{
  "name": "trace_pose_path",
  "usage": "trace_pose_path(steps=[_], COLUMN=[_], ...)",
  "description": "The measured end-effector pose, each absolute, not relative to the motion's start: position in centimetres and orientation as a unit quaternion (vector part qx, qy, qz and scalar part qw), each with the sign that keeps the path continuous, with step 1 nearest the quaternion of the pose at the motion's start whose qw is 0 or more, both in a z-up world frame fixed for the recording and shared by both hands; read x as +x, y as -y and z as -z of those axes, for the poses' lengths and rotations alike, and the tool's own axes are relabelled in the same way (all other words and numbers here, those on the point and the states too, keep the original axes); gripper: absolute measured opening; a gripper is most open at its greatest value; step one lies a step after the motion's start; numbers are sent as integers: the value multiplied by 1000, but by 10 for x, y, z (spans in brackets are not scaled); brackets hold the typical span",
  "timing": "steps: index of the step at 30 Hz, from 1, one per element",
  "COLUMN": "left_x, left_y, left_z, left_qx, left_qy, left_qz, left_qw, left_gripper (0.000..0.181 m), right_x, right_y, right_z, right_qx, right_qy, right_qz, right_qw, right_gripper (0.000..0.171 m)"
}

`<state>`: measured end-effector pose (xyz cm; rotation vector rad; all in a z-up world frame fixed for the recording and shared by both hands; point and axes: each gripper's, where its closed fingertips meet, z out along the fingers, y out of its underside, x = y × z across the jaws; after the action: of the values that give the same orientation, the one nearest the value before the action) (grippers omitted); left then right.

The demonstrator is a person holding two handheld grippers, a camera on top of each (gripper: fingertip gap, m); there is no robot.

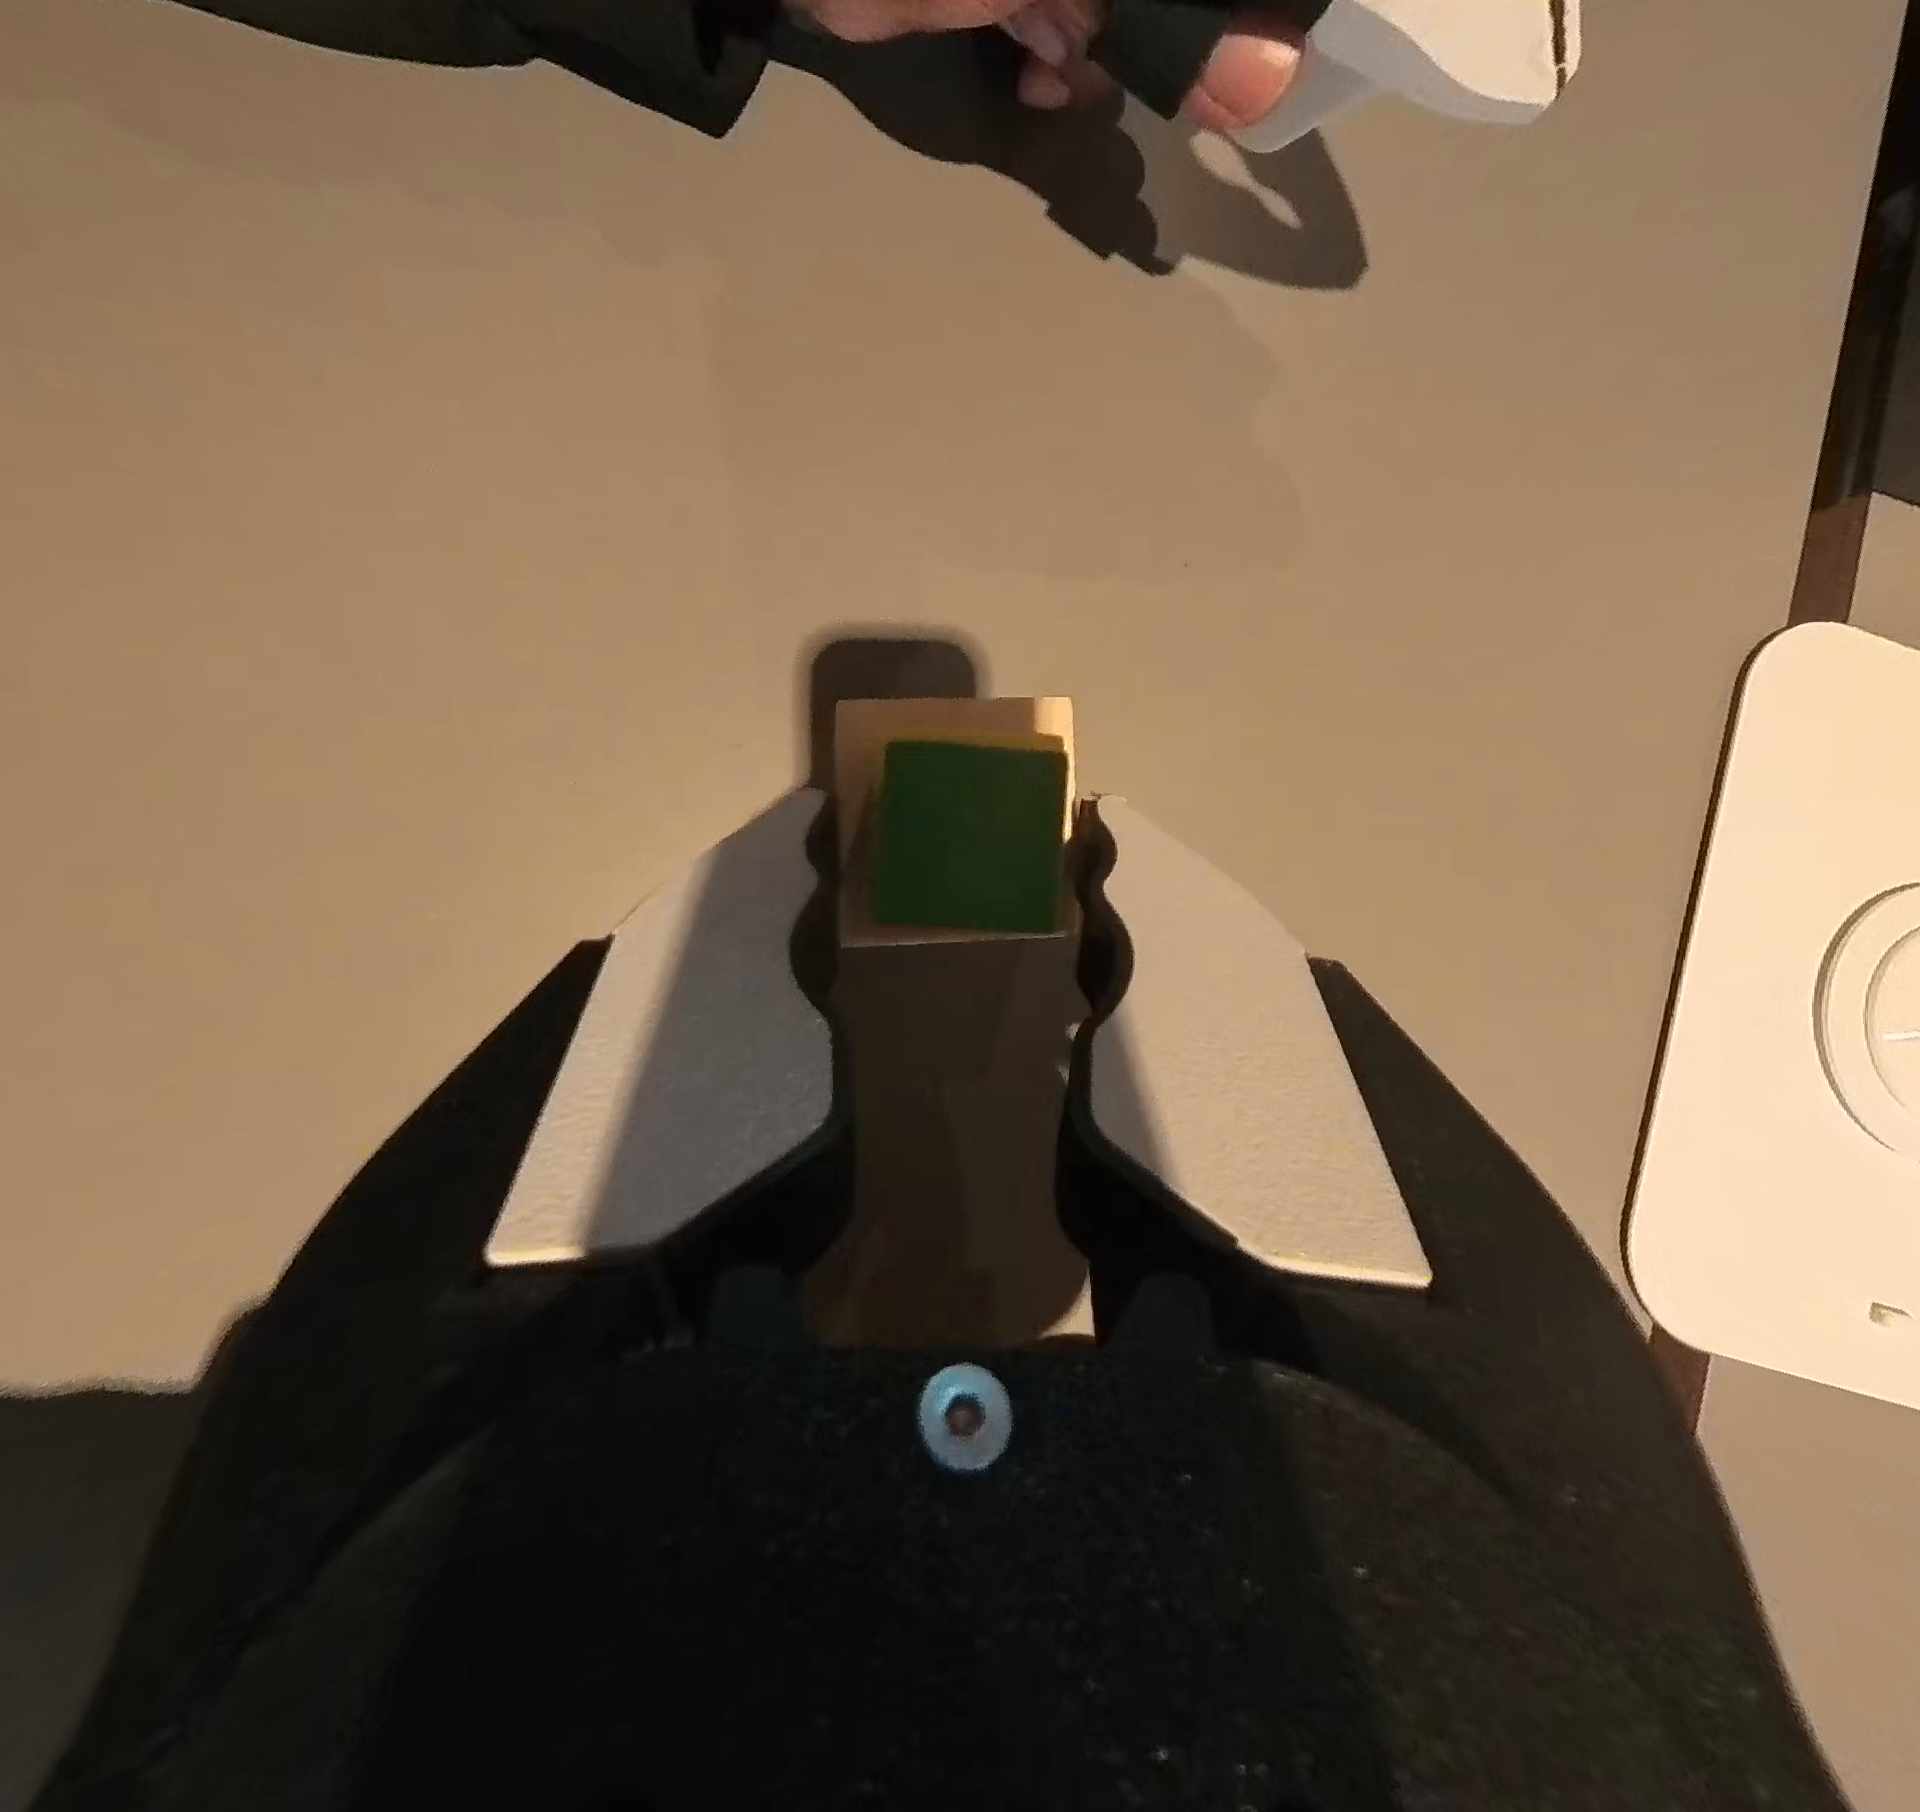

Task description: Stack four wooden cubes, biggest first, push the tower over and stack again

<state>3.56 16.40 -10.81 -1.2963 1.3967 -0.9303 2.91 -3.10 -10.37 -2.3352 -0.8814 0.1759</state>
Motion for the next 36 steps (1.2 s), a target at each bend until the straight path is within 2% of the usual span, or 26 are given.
trace_pose_path(steps=[27, 36], left_x=[36, 36], left_y=[-165, -164], left_z=[107, 107], left_qx=[-534, -533], left_qy=[-572, -572], left_qz=[387, 387], left_qw=[488, 488], left_gripper=[0, 0], right_x=[28, 28], right_y=[26, 33], right_z=[113, 115], right_qx=[-882, -879], right_qy=[336, 298], right_qz=[-83, -105], right_qw=[319, 356], right_gripper=[44, 84])
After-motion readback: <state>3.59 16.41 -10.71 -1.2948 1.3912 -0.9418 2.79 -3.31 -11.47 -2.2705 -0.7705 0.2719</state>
